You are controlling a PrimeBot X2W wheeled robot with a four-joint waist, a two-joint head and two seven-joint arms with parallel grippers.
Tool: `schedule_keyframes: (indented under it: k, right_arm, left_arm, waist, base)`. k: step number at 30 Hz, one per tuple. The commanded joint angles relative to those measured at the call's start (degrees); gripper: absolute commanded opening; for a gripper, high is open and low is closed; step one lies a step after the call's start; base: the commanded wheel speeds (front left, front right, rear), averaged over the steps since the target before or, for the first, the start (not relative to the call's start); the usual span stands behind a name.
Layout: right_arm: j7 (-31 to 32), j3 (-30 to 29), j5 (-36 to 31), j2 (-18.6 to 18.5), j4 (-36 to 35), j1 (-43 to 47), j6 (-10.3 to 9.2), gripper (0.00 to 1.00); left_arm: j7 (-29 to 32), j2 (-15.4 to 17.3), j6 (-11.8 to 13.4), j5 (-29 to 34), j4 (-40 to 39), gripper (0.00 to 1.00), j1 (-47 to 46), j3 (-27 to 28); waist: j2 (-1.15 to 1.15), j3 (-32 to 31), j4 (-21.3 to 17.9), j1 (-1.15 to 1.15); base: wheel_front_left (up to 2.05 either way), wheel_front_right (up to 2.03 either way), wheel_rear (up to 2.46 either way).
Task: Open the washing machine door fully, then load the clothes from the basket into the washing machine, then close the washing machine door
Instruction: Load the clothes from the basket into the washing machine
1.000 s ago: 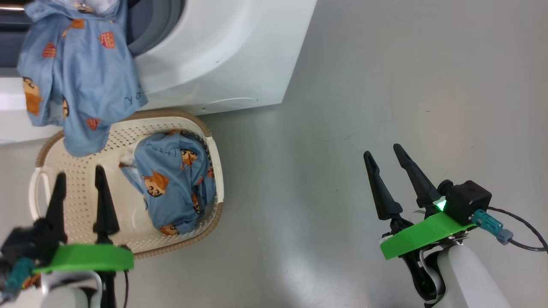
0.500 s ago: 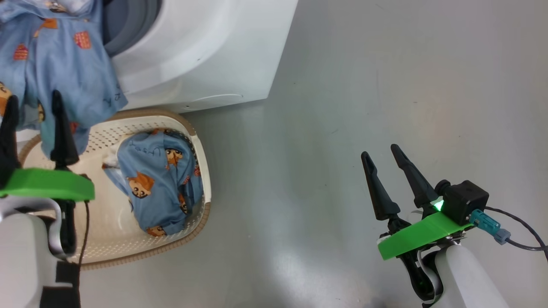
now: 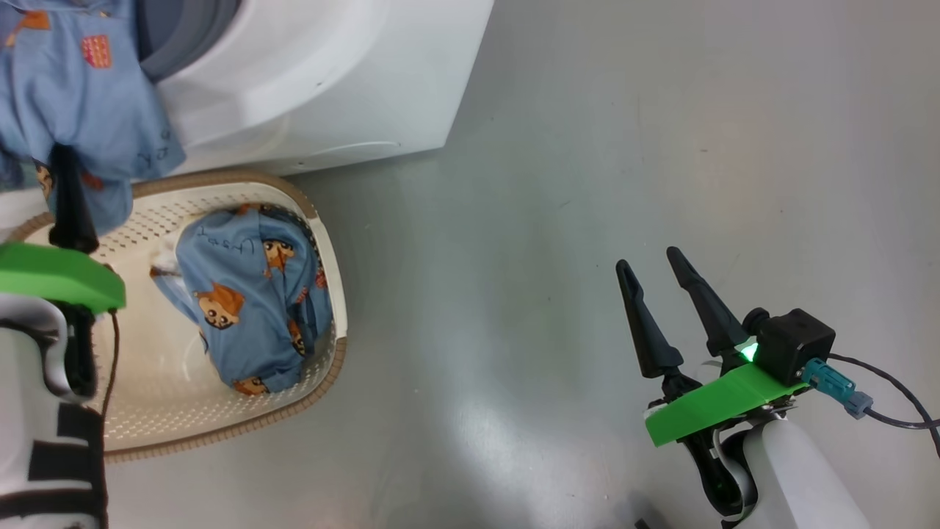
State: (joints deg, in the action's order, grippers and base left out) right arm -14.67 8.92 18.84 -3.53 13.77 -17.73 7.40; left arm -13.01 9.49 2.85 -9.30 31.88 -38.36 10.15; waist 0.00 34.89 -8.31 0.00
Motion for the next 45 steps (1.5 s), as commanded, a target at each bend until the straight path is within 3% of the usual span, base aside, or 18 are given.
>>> schedule_keyframes:
  k: [1, 8, 9, 10, 11, 14, 30, 45]
  right_arm:
    - [-0.3, 1.7, 0.9, 0.5, -0.9, 0.2, 0.09, 1.0]
    - [-0.3, 2.3, 1.6, 0.5, -0.3, -0.3, 0.09, 1.0]
    - [-0.3, 2.4, 1.8, 0.6, -0.2, -0.5, 0.09, 1.0]
    - [-0.3, 2.4, 1.9, 0.6, -0.1, -0.5, 0.09, 1.0]
    - [-0.3, 2.5, 1.9, 0.6, 0.0, -0.6, 0.09, 1.0]
    - [-0.3, 2.6, 2.1, 0.6, 0.2, -0.6, 0.09, 1.0]
    - [-0.3, 3.1, 2.7, 0.6, 1.0, 0.4, 0.09, 1.0]
    - [-0.3, 2.7, 2.8, 0.6, 0.3, 0.1, 0.09, 1.0]
  left_arm:
    - [0.4, 2.7, -0.3, -0.8, -0.2, 1.0, -0.8, 1.4]
    - [1.3, 3.2, -3.5, -3.9, 3.6, 1.0, -4.8, 1.6]
    - [1.4, 2.8, -5.3, -5.2, 4.2, 0.62, -5.8, 1.4]
    - [1.2, 2.8, -6.0, -5.4, 4.3, 0.37, -6.1, 1.1]
    - [1.0, 2.6, -6.5, -5.9, 4.4, 0.0, -6.4, 1.0]
    - [0.4, 2.3, -7.4, -6.3, 4.4, 0.0, -6.7, 0.2]
    - [-0.1, 0.7, -7.3, -4.3, -4.5, 0.0, -8.2, -4.0]
    - [2.0, 4.3, -7.4, -4.5, 3.7, 0.0, -23.4, -5.1]
  waist:
    - [0.0, 0.6, -0.2, 0.0]
    - [0.0, 1.5, -0.5, 0.0]
    - [0.0, 1.5, -0.5, 0.0]
    - [0.0, 1.4, -0.5, 0.0]
    - [0.0, 1.3, -0.6, 0.0]
    - [0.0, 0.8, -0.5, 0.0]
    - [0.0, -1.8, -0.4, 0.0]
    - [0.0, 2.1, -1.7, 0.0]
  base:
    - [0.0, 0.0, 0.0]
    - [0.0, 0.0, 0.0]
    - [0.0, 0.0, 0.0]
    - [0.0, 0.0, 0.0]
    - [0.0, 0.0, 0.0]
    - [0.0, 0.0, 0.0]
    - [0.0, 0.0, 0.0]
    - [0.0, 0.0, 0.0]
